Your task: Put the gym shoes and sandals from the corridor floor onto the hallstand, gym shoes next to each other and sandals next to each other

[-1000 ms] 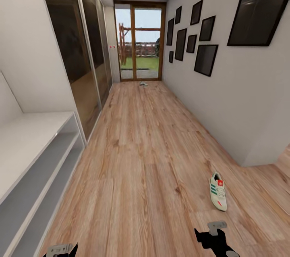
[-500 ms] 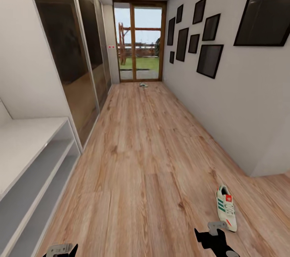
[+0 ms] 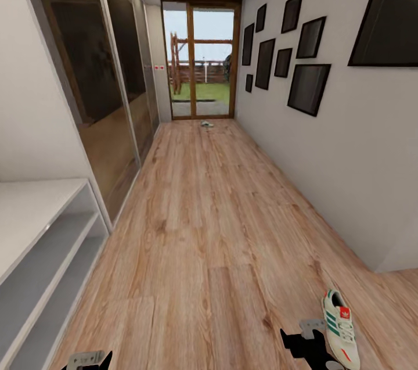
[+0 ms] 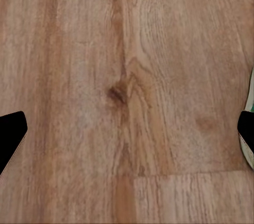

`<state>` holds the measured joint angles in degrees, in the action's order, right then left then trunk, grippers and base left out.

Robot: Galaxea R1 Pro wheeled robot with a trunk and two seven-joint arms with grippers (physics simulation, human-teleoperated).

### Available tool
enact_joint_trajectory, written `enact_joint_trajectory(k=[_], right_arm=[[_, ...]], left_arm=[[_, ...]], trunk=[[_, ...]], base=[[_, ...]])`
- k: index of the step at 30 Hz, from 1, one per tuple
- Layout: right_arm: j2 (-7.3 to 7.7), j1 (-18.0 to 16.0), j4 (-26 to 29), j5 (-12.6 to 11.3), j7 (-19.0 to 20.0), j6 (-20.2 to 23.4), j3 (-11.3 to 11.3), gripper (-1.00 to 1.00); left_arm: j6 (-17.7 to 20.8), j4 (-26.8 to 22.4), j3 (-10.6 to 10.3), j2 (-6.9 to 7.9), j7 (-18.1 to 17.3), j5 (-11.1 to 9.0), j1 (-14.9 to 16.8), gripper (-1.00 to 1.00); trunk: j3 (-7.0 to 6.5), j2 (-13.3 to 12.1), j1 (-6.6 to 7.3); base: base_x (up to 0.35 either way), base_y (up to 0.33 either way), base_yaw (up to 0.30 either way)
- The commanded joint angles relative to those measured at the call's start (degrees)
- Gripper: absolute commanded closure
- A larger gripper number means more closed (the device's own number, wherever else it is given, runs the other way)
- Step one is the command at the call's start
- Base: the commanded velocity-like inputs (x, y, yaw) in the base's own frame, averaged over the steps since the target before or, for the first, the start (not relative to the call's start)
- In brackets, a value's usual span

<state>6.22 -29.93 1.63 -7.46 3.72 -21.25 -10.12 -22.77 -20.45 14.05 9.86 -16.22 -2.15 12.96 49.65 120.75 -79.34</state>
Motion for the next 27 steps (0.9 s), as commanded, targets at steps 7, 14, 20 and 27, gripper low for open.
enact_joint_trajectory(k=[7, 14, 20, 27], right_arm=[[0.02, -0.04, -0.05, -0.62, 0.32, -0.20, -0.34, -1.00], [0.02, -0.04, -0.05, -0.62, 0.32, -0.20, -0.34, -1.00], [0.02, -0.04, -0.05, -0.62, 0.32, -0.20, -0.34, -1.00], [0.02, -0.04, -0.05, -0.62, 0.32, -0.20, -0.34, -1.00]], left_arm=[[-0.02, 0.06, 0.36, -0.03, -0.57, -0.23, 0.04, -1.00], [-0.06, 0.06, 0.36, -0.02, -0.57, -0.23, 0.04, -1.00], [-0.05, 0.06, 0.36, -0.02, -0.57, -0.23, 0.04, -1.00], [-0.06, 0.06, 0.36, -0.02, -0.57, -0.23, 0.04, -1.00]], trunk=[[0.05, 0.02, -0.03], [0.05, 0.02, -0.03], [0.05, 0.02, -0.03], [0.05, 0.02, -0.03]], base=[[0.340, 0.000, 0.000], [0.340, 0.000, 0.000], [0.340, 0.000, 0.000], [0.340, 0.000, 0.000]])
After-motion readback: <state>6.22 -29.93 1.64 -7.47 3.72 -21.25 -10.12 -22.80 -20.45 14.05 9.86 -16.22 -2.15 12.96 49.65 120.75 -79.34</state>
